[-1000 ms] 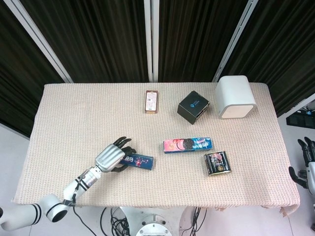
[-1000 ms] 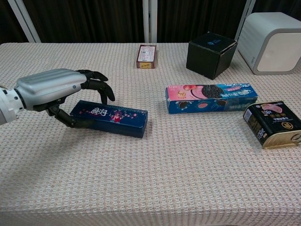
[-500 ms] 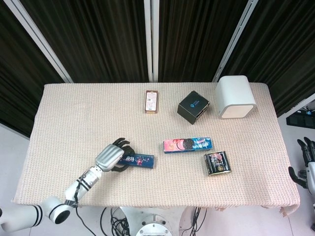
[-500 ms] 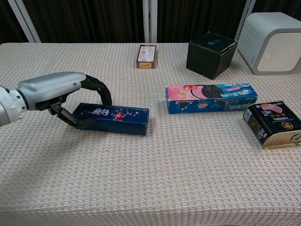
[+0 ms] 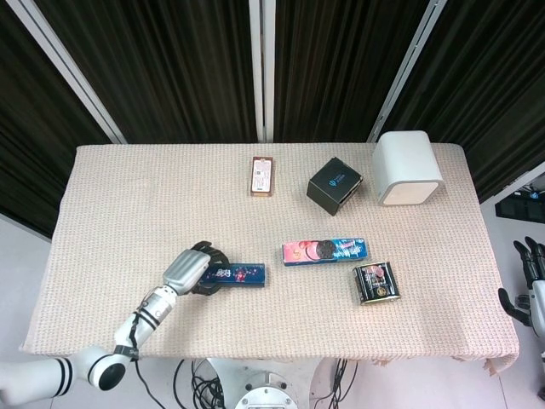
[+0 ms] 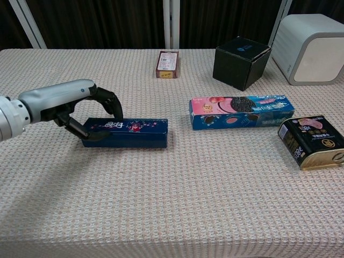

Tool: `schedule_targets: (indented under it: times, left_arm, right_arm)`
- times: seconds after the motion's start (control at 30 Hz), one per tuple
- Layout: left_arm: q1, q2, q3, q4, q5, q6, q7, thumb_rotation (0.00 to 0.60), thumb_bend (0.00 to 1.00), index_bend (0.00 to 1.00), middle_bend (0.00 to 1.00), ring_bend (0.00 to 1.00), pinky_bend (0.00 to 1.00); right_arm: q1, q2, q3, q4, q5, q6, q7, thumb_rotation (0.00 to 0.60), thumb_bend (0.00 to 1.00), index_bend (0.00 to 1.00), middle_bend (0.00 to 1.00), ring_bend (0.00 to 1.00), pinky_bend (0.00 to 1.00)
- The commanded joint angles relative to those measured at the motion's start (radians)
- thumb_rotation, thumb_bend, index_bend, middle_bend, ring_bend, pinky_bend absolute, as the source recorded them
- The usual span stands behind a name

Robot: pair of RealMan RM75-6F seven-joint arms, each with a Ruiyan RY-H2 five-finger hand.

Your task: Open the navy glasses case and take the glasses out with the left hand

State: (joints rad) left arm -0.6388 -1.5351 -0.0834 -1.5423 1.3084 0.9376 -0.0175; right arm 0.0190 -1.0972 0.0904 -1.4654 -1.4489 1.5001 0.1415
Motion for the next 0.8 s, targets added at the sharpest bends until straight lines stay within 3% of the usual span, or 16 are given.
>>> schedule_targets:
  times: [0.03, 0.4, 0.57, 0.8]
  left_arm:
    - [0.002, 0.009, -0.013, -0.028, -0.039, -0.017, 0.001, 0.600, 0.46, 0.40, 0.64, 0.27, 0.15]
    - [-0.002, 0.025, -0.049, -0.100, -0.188, -0.053, 0.016, 0.600, 0.46, 0.41, 0.67, 0.30, 0.15]
    - [-0.005, 0.018, -0.074, -0.133, -0.318, -0.035, 0.072, 0.600, 0.46, 0.41, 0.67, 0.31, 0.15]
    - [-0.026, 0.033, -0.093, -0.197, -0.462, -0.026, 0.136, 0.600, 0.46, 0.39, 0.48, 0.22, 0.19]
  right_arm:
    - [0.000, 0.000, 0.000, 0.000, 0.000, 0.000, 0.000, 0.600, 0.30, 0.00, 0.00, 0.00, 0.00]
    - [0.000, -0.003, 0.000, 0.005, -0.003, 0.003, 0.004, 0.600, 0.30, 0.00, 0.00, 0.00, 0.00]
    - [0.000, -0.002, 0.000, 0.005, -0.005, 0.005, 0.004, 0.600, 0.30, 0.00, 0.00, 0.00, 0.00]
    - [0.003, -0.003, -0.001, 0.005, -0.004, -0.003, 0.000, 0.600, 0.30, 0.00, 0.00, 0.00, 0.00]
